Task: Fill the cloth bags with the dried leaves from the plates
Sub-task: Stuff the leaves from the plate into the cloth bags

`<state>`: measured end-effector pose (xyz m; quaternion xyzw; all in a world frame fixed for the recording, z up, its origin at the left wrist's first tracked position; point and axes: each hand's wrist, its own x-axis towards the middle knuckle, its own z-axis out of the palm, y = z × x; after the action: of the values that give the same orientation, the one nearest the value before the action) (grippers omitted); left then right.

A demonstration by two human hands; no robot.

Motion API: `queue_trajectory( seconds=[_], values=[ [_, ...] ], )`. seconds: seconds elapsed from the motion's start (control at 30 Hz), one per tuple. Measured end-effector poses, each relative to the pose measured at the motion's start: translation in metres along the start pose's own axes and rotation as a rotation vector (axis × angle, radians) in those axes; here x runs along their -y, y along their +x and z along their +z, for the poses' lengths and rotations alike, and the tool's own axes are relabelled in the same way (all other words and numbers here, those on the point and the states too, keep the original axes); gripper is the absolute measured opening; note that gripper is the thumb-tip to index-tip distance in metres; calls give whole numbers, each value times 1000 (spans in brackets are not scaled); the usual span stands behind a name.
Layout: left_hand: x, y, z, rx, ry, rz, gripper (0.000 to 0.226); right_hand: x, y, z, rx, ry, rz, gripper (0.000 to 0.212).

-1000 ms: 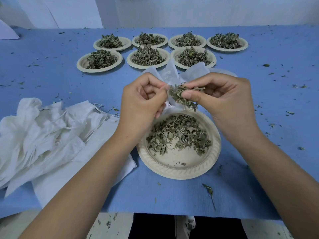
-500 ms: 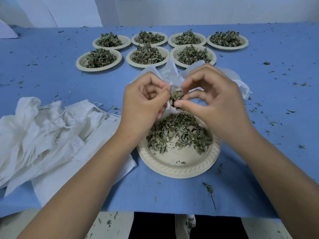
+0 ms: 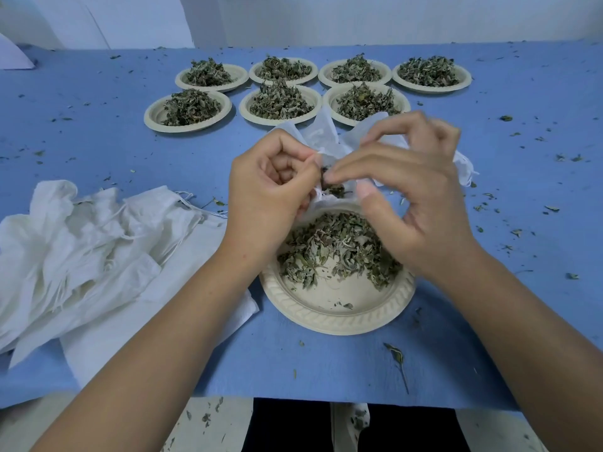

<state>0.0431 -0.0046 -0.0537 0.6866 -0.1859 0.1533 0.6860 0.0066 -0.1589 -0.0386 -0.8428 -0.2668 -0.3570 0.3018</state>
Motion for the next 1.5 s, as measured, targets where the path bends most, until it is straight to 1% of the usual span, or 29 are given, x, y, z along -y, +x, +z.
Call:
queue_trajectory(
  seconds=[0.13, 0.2, 0.27, 0.33, 0.4, 0.43, 0.57, 0.63, 0.77, 0.87, 0.93, 1.0, 1.1, 1.17, 1.23, 1.33, 1.4, 1.5],
  values=[
    [0, 0, -1, -5, -32, 9, 23, -1, -2, 5, 244, -19, 10, 31],
    [-1, -1, 0, 19, -24, 20, 22, -5, -3, 8, 308, -36, 34, 29],
    [-1, -2, 1, 31, -13, 19, 21, -6, -2, 7, 280, -35, 58, 25],
    [-1, -1, 0, 13, -20, 11, 22, -6, 0, 4, 158, -33, 62, 18],
    [-2, 0, -1, -3, -22, 5, 22, -7, 2, 0, 64, -2, 79, 17],
    [-2, 0, -1, -4, -18, 5, 23, -6, 2, 0, 55, 26, 98, 16],
    [-3, -2, 0, 25, -13, 16, 23, -3, 0, 7, 144, 119, 184, 13],
    [-3, -2, 0, 41, -9, 22, 22, -4, 0, 8, 159, 174, 239, 13],
    [-2, -1, -1, 39, 2, 20, 23, -8, 4, 1, 79, 424, 373, 11],
    [-2, 0, -1, 36, -6, 10, 22, -10, 7, -2, 15, 510, 420, 7],
    [-2, -1, -1, 50, -9, 14, 20, -10, 7, -2, -19, 503, 397, 7],
    [-2, -2, -1, 70, -16, 26, 20, -7, 4, 0, -55, 438, 357, 10],
    [-3, -4, 0, 102, -24, 49, 20, -2, -2, 6, -124, 255, 314, 12],
    [-2, -5, 1, 110, -34, 59, 20, -2, -3, 9, -151, 65, 199, 9],
    [-3, -6, 1, 124, -33, 73, 19, -5, -1, 12, -111, -100, 46, 14],
    [-3, -6, 1, 103, -14, 78, 18, -10, 1, 13, 53, -165, -97, 21],
    [-3, -4, 1, 49, -12, 59, 19, -10, 1, 10, 90, -167, -108, 21],
    [-3, -2, 0, 19, -17, 47, 19, -8, 2, 3, 35, -132, -84, 24]
  ],
)
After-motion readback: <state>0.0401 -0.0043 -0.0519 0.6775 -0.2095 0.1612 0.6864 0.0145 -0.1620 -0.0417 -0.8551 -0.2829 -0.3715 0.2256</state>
